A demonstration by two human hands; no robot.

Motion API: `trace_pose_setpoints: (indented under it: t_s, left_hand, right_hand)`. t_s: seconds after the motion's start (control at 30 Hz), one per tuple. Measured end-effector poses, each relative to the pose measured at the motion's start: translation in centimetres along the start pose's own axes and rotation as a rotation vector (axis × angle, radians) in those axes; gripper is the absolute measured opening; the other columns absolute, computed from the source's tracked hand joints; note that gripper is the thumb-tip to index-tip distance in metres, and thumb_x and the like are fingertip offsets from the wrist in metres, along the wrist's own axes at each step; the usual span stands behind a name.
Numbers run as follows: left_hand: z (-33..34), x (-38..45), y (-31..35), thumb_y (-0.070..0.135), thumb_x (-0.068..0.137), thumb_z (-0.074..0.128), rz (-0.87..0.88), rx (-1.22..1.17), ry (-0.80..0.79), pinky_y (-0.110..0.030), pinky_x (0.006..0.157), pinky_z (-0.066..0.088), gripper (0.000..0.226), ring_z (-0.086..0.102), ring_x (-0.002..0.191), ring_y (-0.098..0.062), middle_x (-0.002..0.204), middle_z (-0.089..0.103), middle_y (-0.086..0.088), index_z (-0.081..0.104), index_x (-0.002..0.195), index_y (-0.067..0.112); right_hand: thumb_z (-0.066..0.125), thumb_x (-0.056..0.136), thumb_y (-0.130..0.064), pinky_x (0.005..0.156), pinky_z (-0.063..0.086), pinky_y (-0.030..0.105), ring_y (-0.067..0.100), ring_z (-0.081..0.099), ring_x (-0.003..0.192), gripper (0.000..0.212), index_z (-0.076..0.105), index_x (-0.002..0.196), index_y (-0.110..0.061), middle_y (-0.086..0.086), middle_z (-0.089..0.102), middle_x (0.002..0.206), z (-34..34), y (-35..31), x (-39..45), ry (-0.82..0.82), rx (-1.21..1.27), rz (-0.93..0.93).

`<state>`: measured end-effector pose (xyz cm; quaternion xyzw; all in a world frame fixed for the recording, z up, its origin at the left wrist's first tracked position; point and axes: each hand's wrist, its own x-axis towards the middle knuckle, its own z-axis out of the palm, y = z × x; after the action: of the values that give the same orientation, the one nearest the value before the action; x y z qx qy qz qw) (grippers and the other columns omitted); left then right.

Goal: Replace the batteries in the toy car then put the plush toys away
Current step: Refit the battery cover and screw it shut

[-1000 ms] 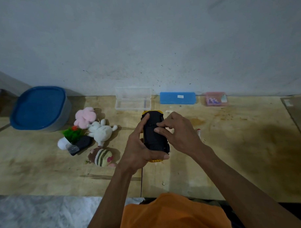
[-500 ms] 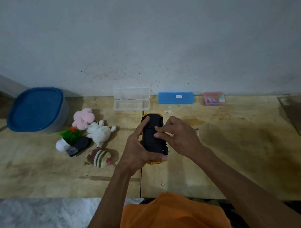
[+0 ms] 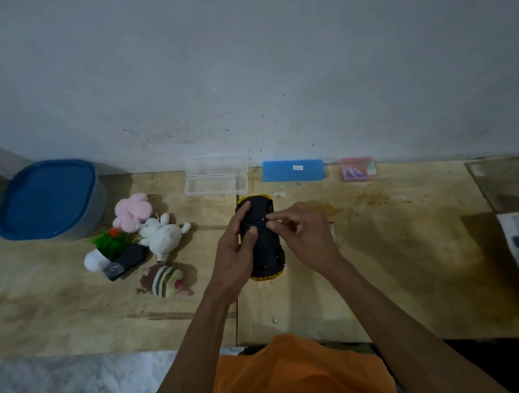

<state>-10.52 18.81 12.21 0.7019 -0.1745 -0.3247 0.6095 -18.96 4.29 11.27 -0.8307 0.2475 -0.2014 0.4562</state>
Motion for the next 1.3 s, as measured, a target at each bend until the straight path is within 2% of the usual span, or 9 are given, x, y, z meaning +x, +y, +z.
trace_pose_setpoints:
  t_s: [0.1, 0.2, 0.37, 0.57, 0.7, 0.83, 1.03, 1.17, 1.3]
  left_hand:
    - [0.0, 0.3, -0.3, 0.011, 0.103, 0.052, -0.018, -0.006, 0.020, -0.026, 0.077, 0.060, 0.048, 0.067, 0.104, -0.001, 0.132, 0.056, 0.018, 0.048, 0.145, 0.034]
    - [0.2, 0.6, -0.9, 0.011, 0.103, 0.054, -0.051, 0.014, 0.035, -0.026, 0.076, 0.061, 0.047, 0.066, 0.102, 0.003, 0.132, 0.056, 0.015, 0.050, 0.144, 0.033]
    - [1.3, 0.8, -2.0, 0.020, 0.102, 0.056, -0.094, 0.093, -0.028, -0.027, 0.079, 0.060, 0.046, 0.063, 0.113, -0.009, 0.138, 0.054, 0.008, 0.047, 0.145, 0.033]
    - [2.4, 1.2, -2.7, 0.020, 0.101, 0.057, -0.122, 0.130, -0.046, -0.027, 0.081, 0.061, 0.048, 0.062, 0.115, -0.007, 0.136, 0.052, 0.015, 0.046, 0.146, 0.031]
    - [2.9, 1.7, -2.6, 0.021, 0.100, 0.058, -0.116, 0.166, -0.043, -0.021, 0.077, 0.059, 0.047, 0.060, 0.110, 0.008, 0.130, 0.051, 0.025, 0.047, 0.145, 0.033]
    - [3.0, 1.9, -2.6, 0.025, 0.099, 0.060, -0.116, 0.177, -0.051, -0.027, 0.082, 0.060, 0.048, 0.060, 0.112, 0.004, 0.134, 0.052, 0.021, 0.047, 0.145, 0.036]
    - [2.2, 1.6, -1.6, 0.022, 0.099, 0.061, -0.092, 0.111, -0.065, -0.024, 0.078, 0.060, 0.050, 0.063, 0.111, 0.002, 0.133, 0.052, 0.025, 0.047, 0.145, 0.035]
    - [1.6, 1.1, -1.0, 0.022, 0.099, 0.061, -0.066, 0.080, -0.044, -0.025, 0.079, 0.060, 0.050, 0.062, 0.112, 0.001, 0.135, 0.054, 0.021, 0.048, 0.144, 0.036]
    - [1.2, 0.5, -0.4, 0.018, 0.099, 0.061, -0.006, 0.082, -0.037, -0.022, 0.078, 0.059, 0.049, 0.062, 0.114, -0.001, 0.135, 0.056, 0.017, 0.048, 0.144, 0.035]
  right_hand:
    - [0.073, 0.089, -0.023, 0.069, 0.047, 0.010, 0.006, 0.062, 0.078, 0.012, 0.074, 0.100, -0.027, -0.002, 0.069, 0.088, -0.6, 1.7, 0.2, 0.180, 0.102, 0.182]
    - [0.070, 0.090, -0.017, 0.069, 0.043, 0.007, 0.014, 0.064, 0.082, 0.015, 0.072, 0.104, -0.020, 0.000, 0.070, 0.092, -1.3, 5.7, 1.2, 0.261, 0.001, 0.366]
    - [0.067, 0.089, -0.012, 0.085, 0.044, 0.029, 0.034, 0.061, 0.107, 0.036, 0.065, 0.125, -0.013, 0.019, 0.065, 0.113, -2.0, 13.6, 0.8, 0.192, -0.345, 0.587]
    - [0.058, 0.092, -0.014, 0.077, 0.048, 0.036, 0.039, 0.060, 0.100, 0.025, 0.070, 0.113, -0.013, 0.023, 0.062, 0.105, -1.0, 17.2, -0.3, 0.206, -0.365, 0.653]
    - [0.057, 0.089, -0.007, 0.070, 0.042, 0.031, 0.036, 0.063, 0.094, 0.024, 0.069, 0.110, -0.013, 0.021, 0.064, 0.101, -0.6, 19.0, 0.0, 0.152, -0.354, 0.646]
    - [0.053, 0.097, -0.014, 0.072, 0.041, 0.028, 0.034, 0.065, 0.095, 0.022, 0.068, 0.113, -0.012, 0.017, 0.068, 0.103, -1.0, 17.7, 0.8, 0.238, -0.250, 0.609]
    - [0.056, 0.101, -0.026, 0.071, 0.057, 0.026, 0.012, 0.068, 0.082, 0.019, 0.064, 0.114, -0.016, 0.005, 0.070, 0.093, -4.8, 5.3, 3.7, 0.392, 0.255, 0.374]
    - [0.055, 0.101, -0.020, 0.069, 0.056, 0.021, 0.012, 0.069, 0.089, 0.011, 0.057, 0.111, -0.017, 0.006, 0.071, 0.102, -5.2, -1.6, 3.4, 0.301, 0.470, 0.210]
    - [0.053, 0.102, -0.016, 0.073, 0.059, 0.028, 0.016, 0.072, 0.087, 0.017, 0.052, 0.119, -0.015, 0.007, 0.071, 0.099, -3.6, -3.9, 2.3, 0.201, 0.429, 0.078]
